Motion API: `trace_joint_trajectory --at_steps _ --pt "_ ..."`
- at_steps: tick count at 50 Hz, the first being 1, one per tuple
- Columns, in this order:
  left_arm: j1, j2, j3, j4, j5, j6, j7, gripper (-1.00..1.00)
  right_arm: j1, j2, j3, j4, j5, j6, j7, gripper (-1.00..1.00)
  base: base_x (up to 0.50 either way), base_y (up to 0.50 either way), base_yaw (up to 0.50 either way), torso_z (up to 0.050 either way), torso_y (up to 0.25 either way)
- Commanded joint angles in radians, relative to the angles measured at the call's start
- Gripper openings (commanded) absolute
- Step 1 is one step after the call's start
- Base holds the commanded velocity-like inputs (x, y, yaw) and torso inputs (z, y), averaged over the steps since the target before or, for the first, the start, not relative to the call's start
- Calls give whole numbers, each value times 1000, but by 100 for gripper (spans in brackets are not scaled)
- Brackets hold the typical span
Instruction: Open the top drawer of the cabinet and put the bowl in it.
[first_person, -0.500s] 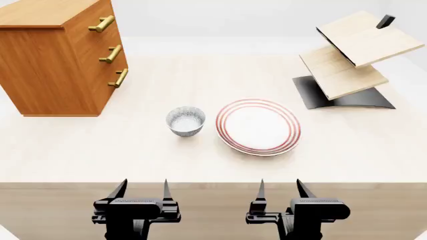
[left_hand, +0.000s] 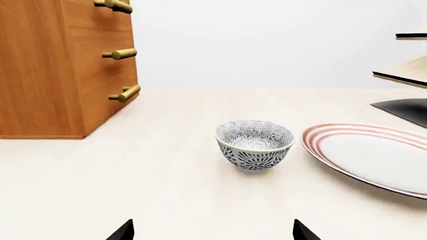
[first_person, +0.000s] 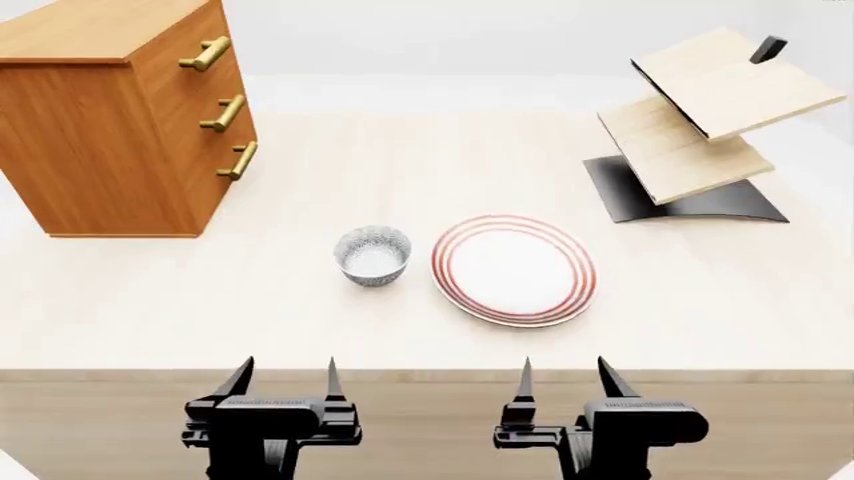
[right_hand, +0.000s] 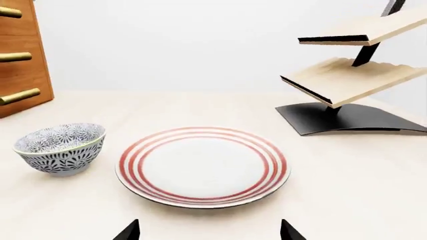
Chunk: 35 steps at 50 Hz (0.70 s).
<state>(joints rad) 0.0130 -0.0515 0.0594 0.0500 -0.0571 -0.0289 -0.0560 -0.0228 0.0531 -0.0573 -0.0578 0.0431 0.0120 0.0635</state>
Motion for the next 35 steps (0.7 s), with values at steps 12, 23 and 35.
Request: trace_joint_trajectory --at_steps 12,23,35 --pt "0 -36 28 52 -77 -35 -9 100 -11 35 -35 -48 31 7 39 100 0 0 0 50 0" --pt "-25 -57 47 104 -65 -87 -41 100 -9 54 -46 -108 31 40 61 100 0 0 0 50 0" --pt "-116 -103 48 316 -74 -318 -74 100 3 110 -14 -367 73 242 81 100 0 0 0 50 0"
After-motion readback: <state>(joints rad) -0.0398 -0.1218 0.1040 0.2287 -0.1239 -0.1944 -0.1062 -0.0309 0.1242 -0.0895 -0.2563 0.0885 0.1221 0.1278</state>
